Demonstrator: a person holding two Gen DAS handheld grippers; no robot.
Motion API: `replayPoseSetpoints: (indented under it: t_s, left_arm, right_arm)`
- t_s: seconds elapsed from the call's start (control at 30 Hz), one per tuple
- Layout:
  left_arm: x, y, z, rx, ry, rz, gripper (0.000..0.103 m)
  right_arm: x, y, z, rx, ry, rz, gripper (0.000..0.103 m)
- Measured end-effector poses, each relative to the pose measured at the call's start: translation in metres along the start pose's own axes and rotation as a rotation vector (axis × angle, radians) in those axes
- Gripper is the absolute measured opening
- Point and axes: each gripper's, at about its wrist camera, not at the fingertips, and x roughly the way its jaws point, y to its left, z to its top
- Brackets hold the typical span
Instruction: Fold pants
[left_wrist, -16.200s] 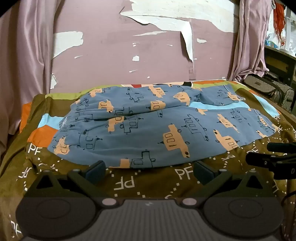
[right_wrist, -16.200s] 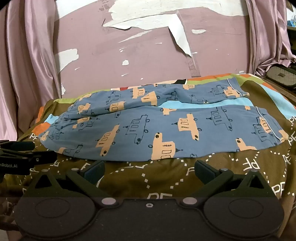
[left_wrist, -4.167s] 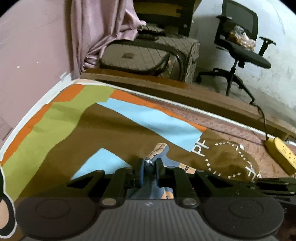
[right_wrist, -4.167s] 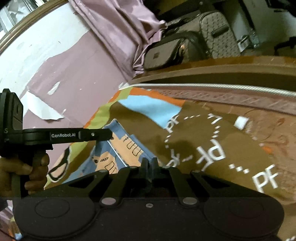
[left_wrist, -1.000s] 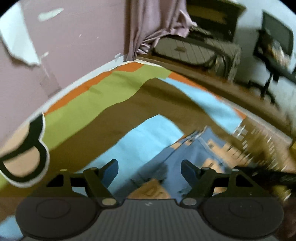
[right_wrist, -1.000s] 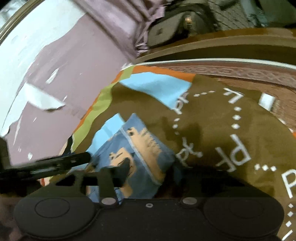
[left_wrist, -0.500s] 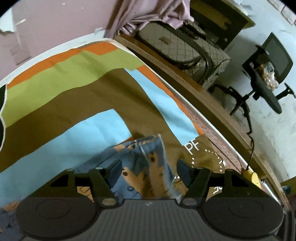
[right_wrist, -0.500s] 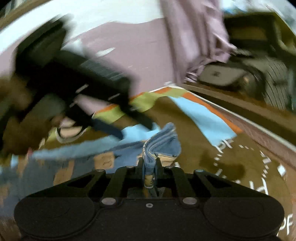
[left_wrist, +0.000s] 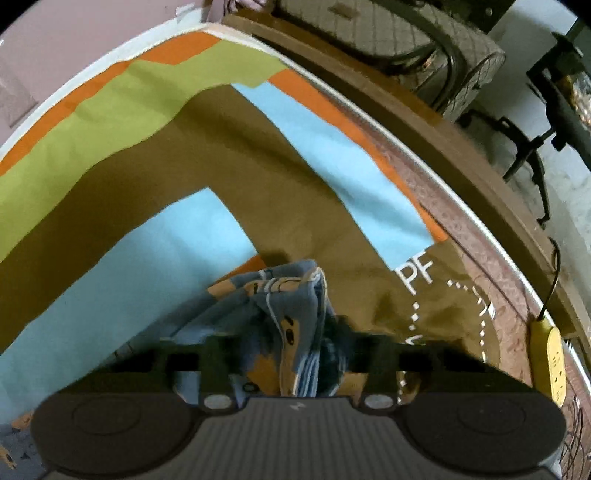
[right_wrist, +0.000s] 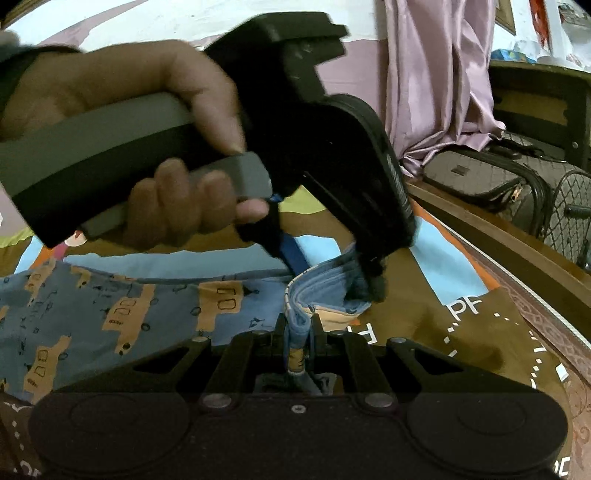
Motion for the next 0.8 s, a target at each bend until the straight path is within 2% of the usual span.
replayPoseSetpoints:
  t_s: [0.1,0.17,0.4,0.6,0.8]
  left_arm:
    - [-0.002,0.011,-0.005,-0.03,-0.016,-0.012,0.011]
    - [-0.009,0.023,-0.01,-0.079,-0.047,-0.06,0.009]
    - [-0.052,0.065,-0.041,-0.193,-0.166,-0.196,0.008]
    - [-0.097,0.109,-0.088,-0.264,-0.277,-0.299,0.008]
    - [-0.122,0.162,-0.145,-0.347,-0.343,-0.332,0.008]
  right_arm:
    - [0.0,-0.001,0.001,0.009,0.0,-0.002,0.01]
    - [-0.002,-0.001,0.002,0.012,-0.01,0.002,0.01]
    - [-0.023,0.021,0.005,-0.043,-0.105,0.006,0.01]
    - [-0.049,0.064,0.015,-0.174,-0.169,0.07,0.01]
    - [-0.053,0.114,0.021,-0.235,-0.137,0.172,0.01]
